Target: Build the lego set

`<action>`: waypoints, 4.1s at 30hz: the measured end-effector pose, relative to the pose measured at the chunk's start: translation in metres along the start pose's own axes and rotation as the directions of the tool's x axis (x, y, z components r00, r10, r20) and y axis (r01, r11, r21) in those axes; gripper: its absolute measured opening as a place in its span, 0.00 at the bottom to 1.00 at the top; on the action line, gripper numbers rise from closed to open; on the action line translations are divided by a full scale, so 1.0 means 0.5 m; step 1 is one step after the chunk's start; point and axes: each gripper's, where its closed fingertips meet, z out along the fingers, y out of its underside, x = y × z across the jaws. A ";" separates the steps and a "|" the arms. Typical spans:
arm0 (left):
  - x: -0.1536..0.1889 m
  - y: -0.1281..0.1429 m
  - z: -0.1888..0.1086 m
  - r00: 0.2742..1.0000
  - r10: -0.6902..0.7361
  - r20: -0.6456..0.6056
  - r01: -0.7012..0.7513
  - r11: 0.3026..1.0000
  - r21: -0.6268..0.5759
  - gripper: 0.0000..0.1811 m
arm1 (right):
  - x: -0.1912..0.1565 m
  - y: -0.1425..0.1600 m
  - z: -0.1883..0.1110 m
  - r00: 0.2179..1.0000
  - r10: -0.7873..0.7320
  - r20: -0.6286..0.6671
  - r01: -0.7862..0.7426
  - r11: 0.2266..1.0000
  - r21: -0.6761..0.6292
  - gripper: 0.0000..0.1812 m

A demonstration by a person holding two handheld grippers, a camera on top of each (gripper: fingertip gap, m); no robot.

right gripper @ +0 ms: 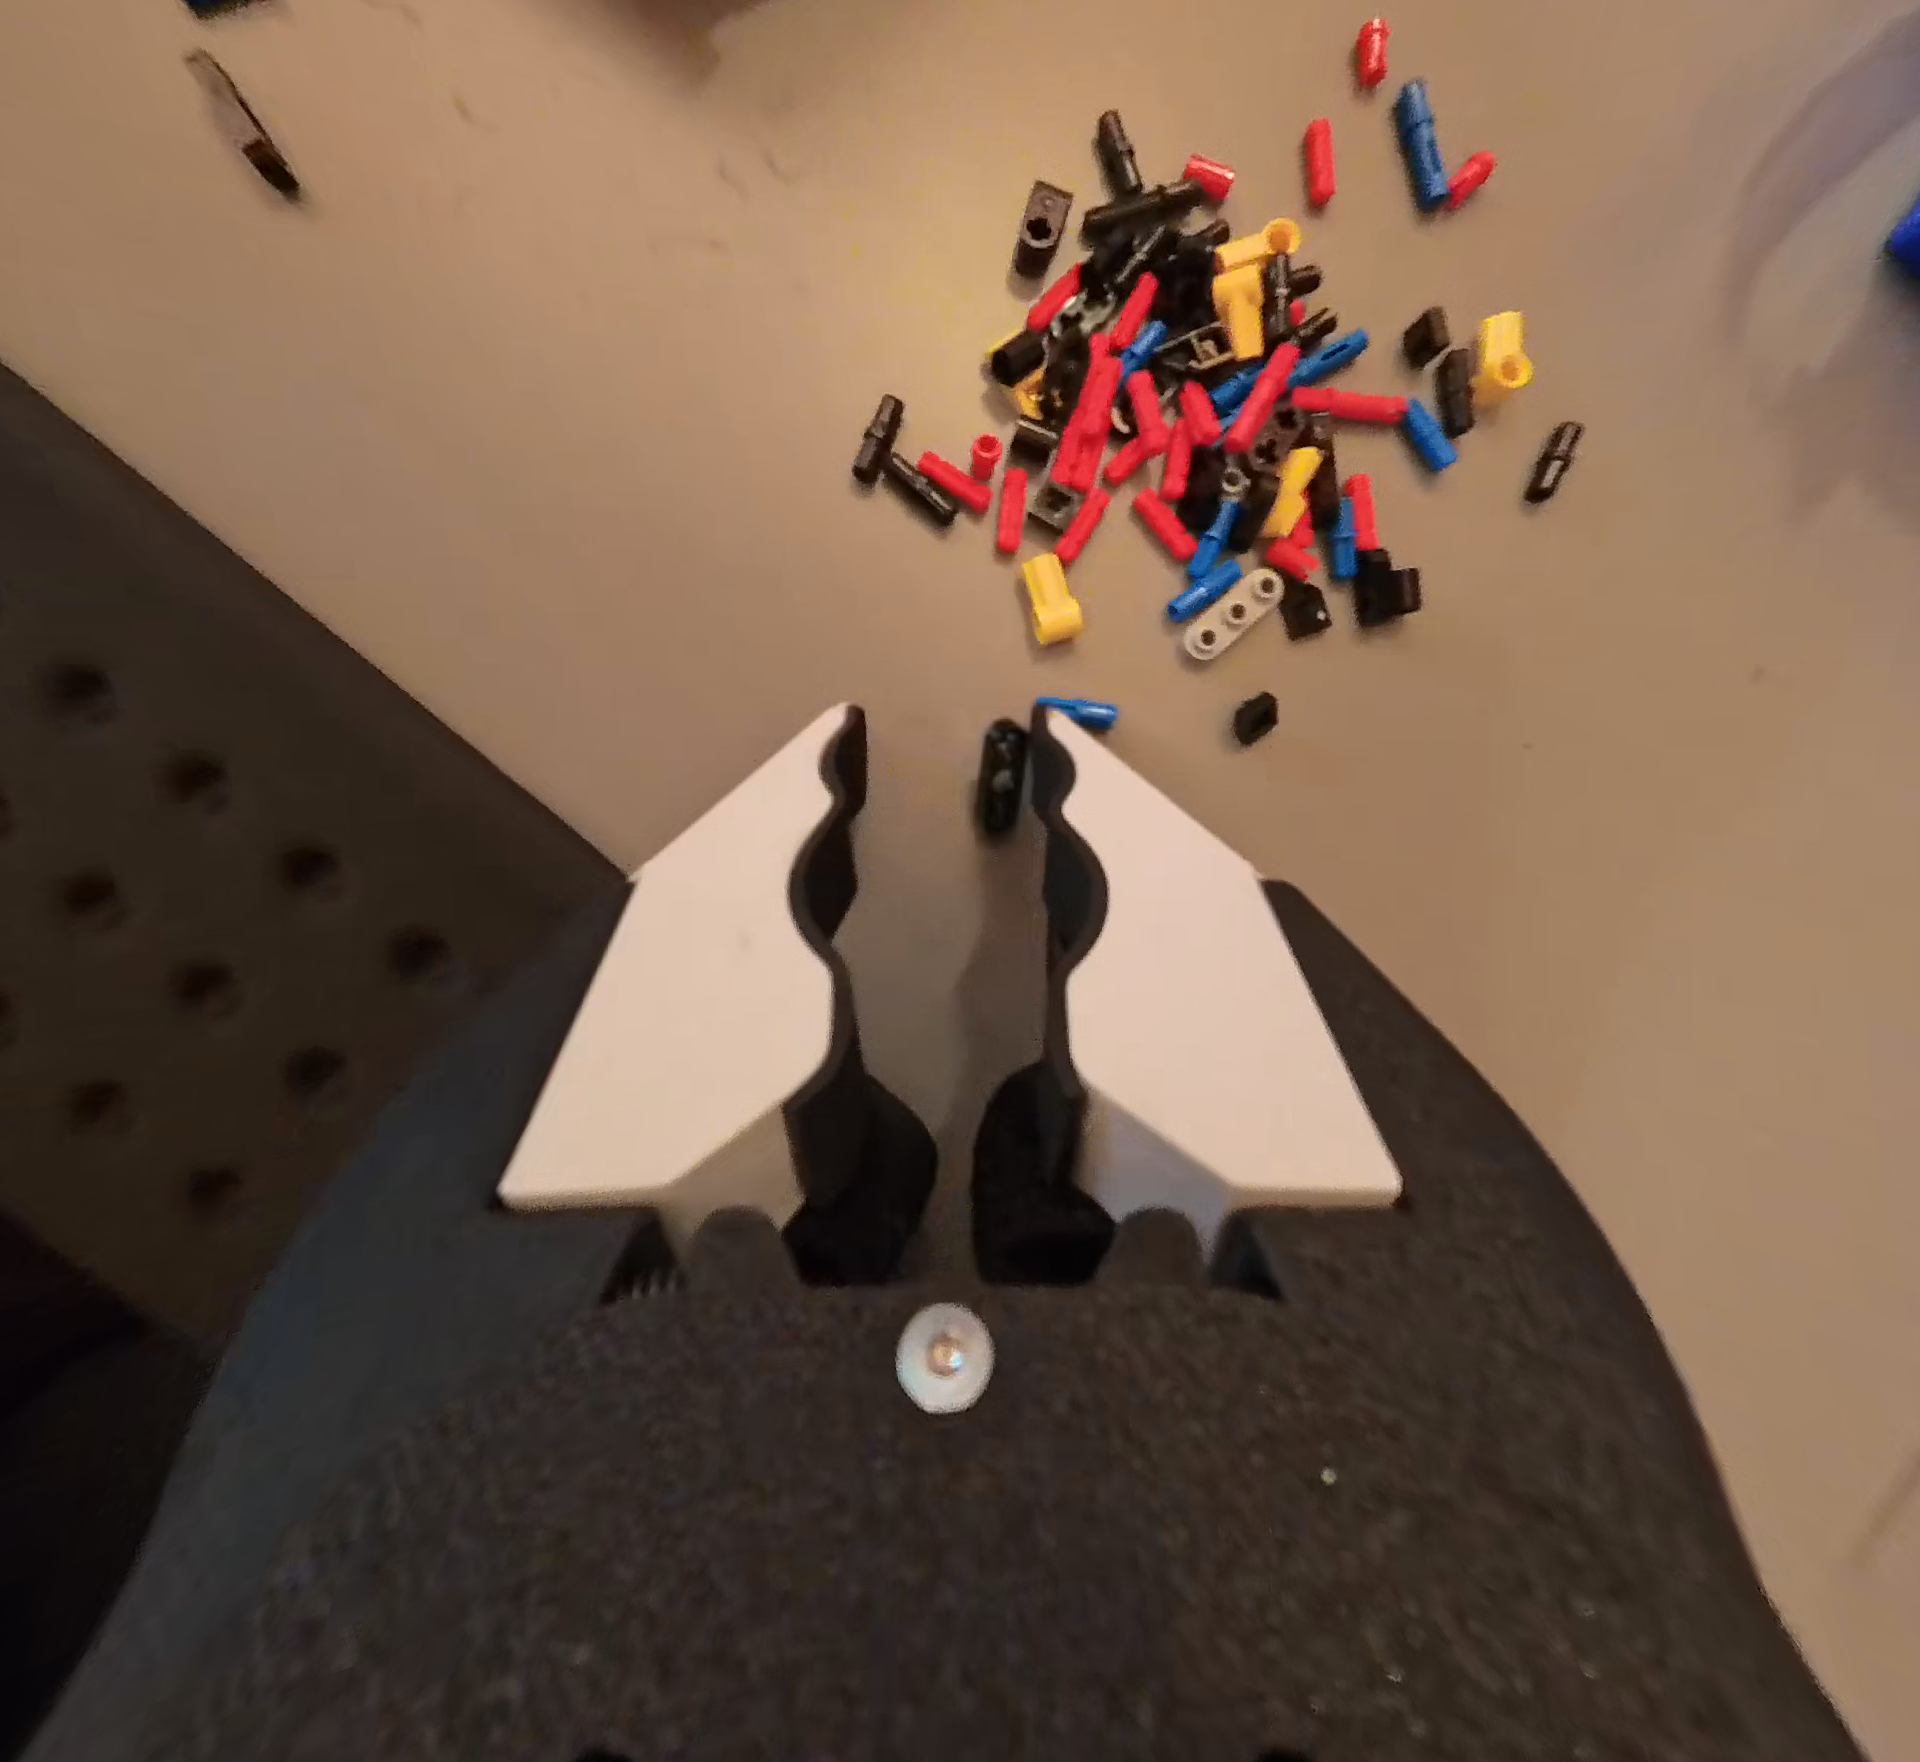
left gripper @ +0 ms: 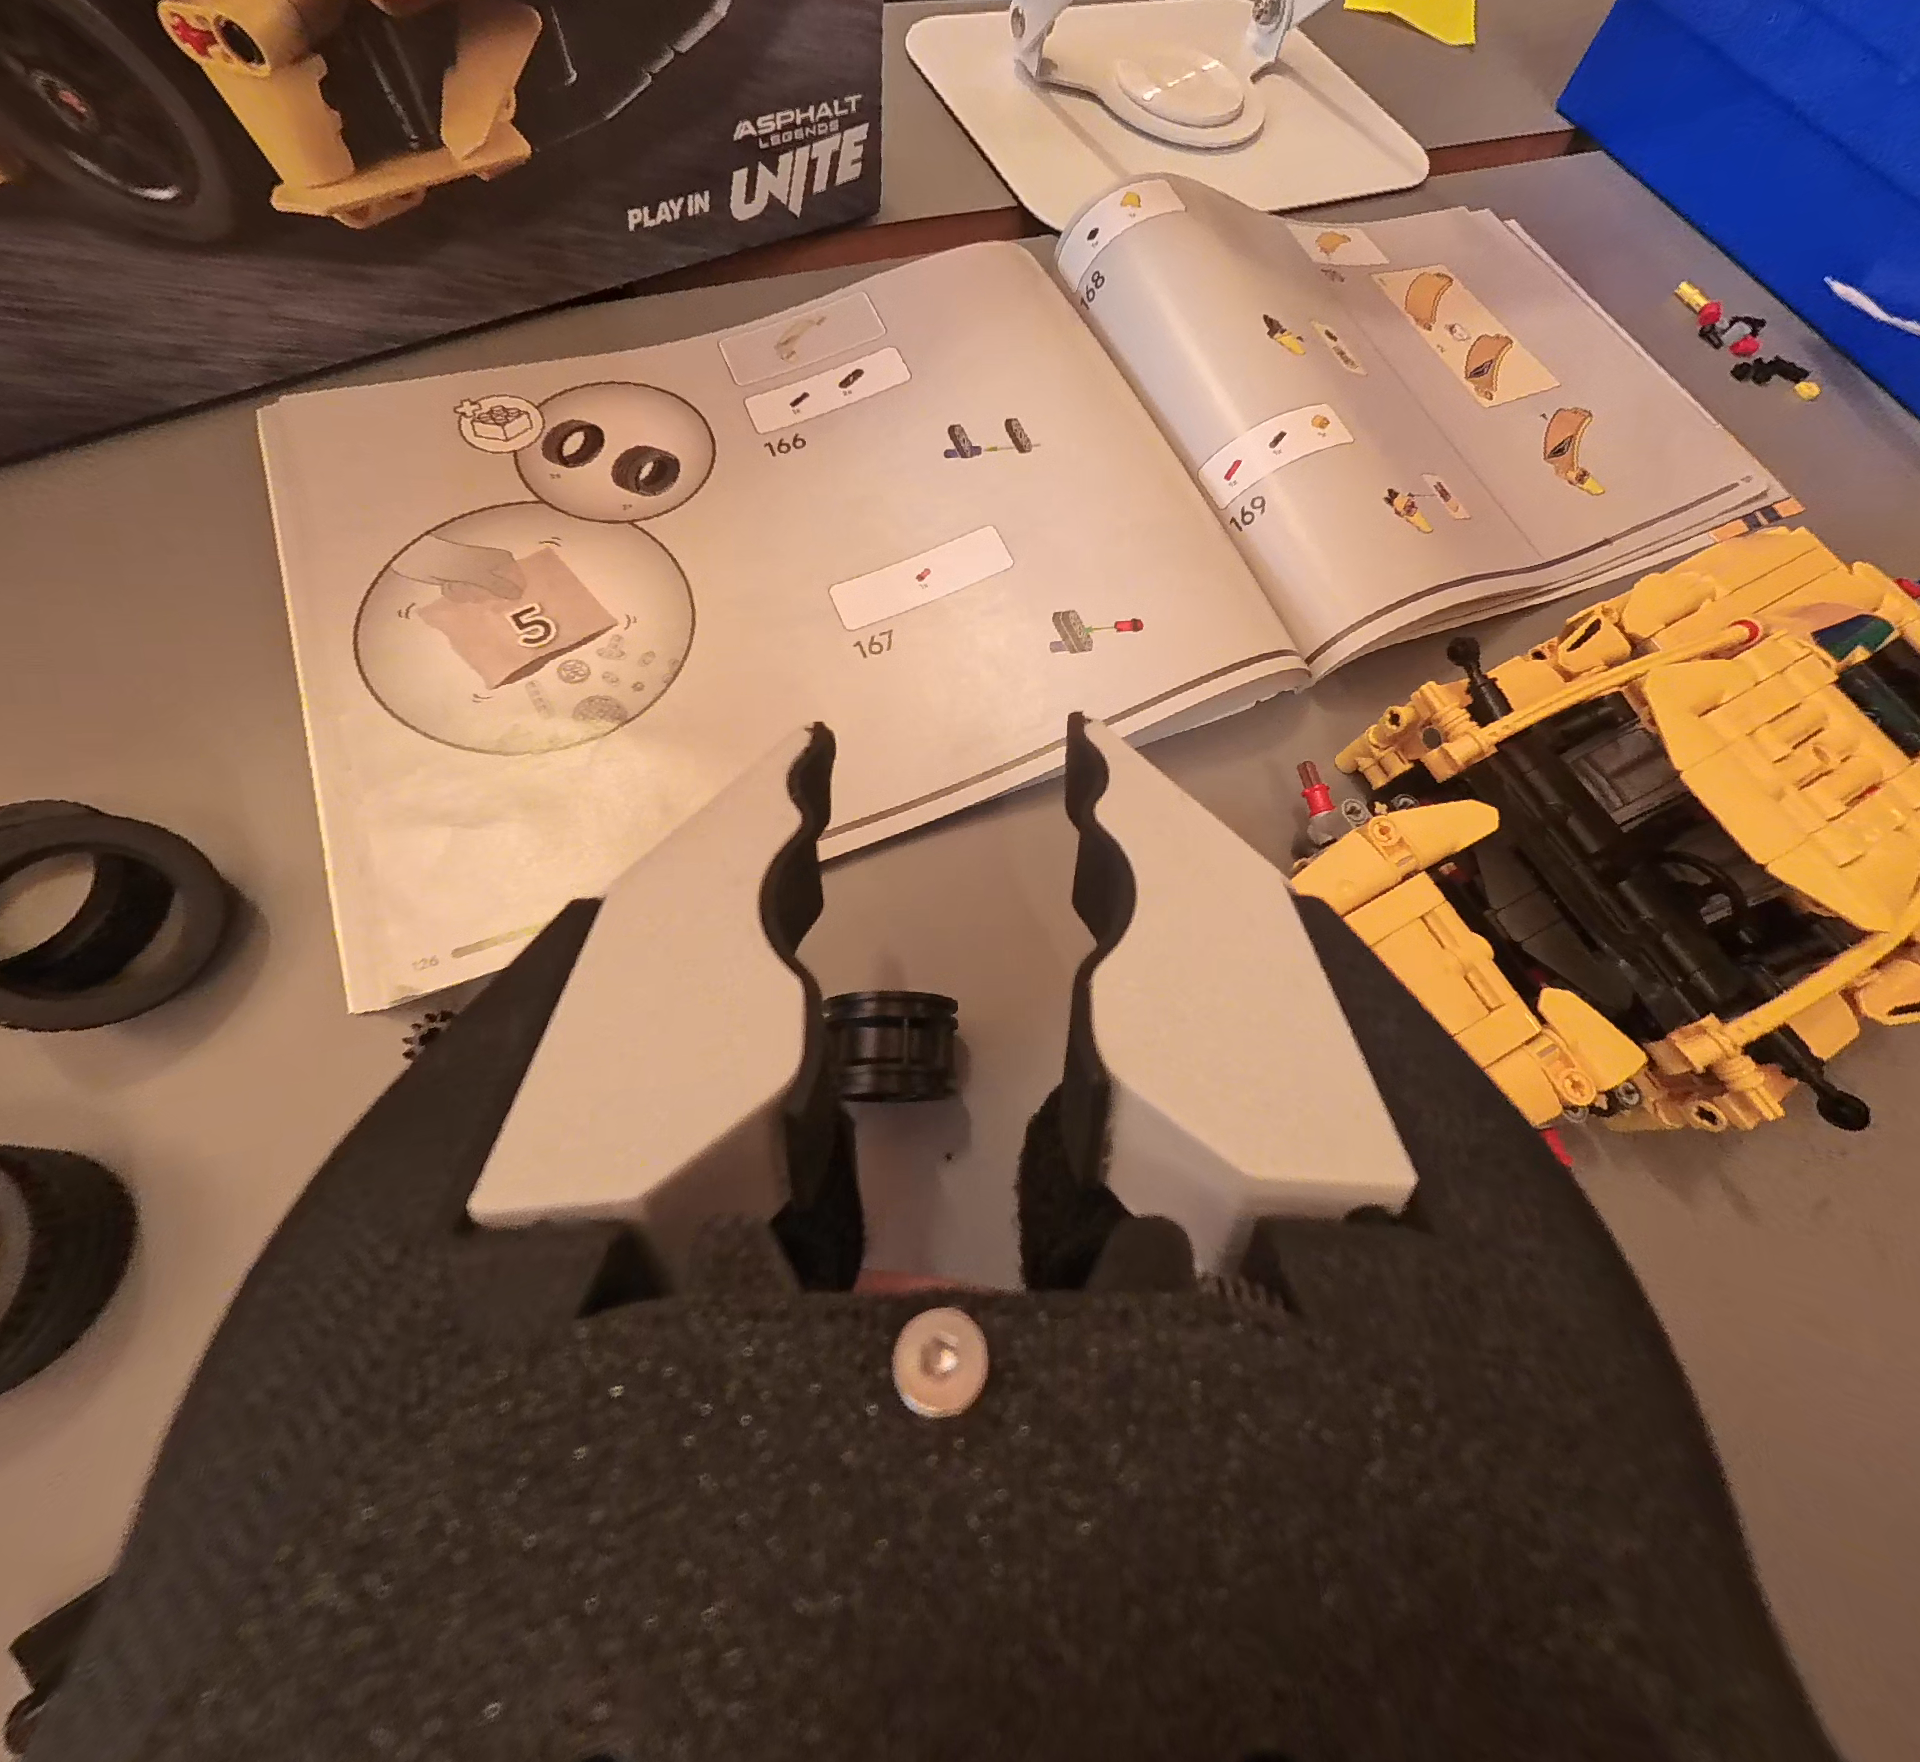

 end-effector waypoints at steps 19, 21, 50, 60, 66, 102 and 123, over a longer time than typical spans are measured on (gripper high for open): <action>-0.002 0.000 0.000 1.000 -0.004 0.002 0.004 1.000 0.002 0.25 | -0.027 -0.044 -0.029 0.997 0.017 0.074 -0.020 0.999 0.042 0.03; -0.002 0.001 0.001 1.000 0.001 0.005 -0.001 1.000 -0.002 0.25 | -0.099 -0.125 -0.033 0.981 -0.087 0.171 0.061 0.987 0.150 0.03; -0.009 -0.003 -0.007 0.999 -0.037 -0.038 0.039 0.999 0.031 0.25 | -0.153 -0.252 0.101 0.941 -0.073 0.330 -0.002 0.975 0.221 0.12; -0.007 0.002 -0.001 0.999 -0.034 -0.040 0.035 0.999 0.023 0.25 | -0.081 -0.317 0.062 0.963 0.092 0.255 -0.217 0.824 0.523 0.06; -0.010 0.004 0.003 0.998 -0.041 -0.037 0.042 0.999 0.028 0.25 | -0.096 -0.312 0.080 0.977 0.041 0.209 -0.141 0.859 0.491 0.06; 0.122 -0.074 -0.041 0.939 0.091 -0.331 -0.005 0.968 0.251 0.22 | -0.289 -0.236 0.135 0.899 -0.276 0.340 0.220 0.956 0.193 0.08; 0.386 -0.028 -0.162 0.377 -0.075 -0.923 0.097 0.994 -0.041 0.07 | -0.297 -0.561 0.021 0.689 -0.645 -0.330 0.719 0.555 0.418 0.02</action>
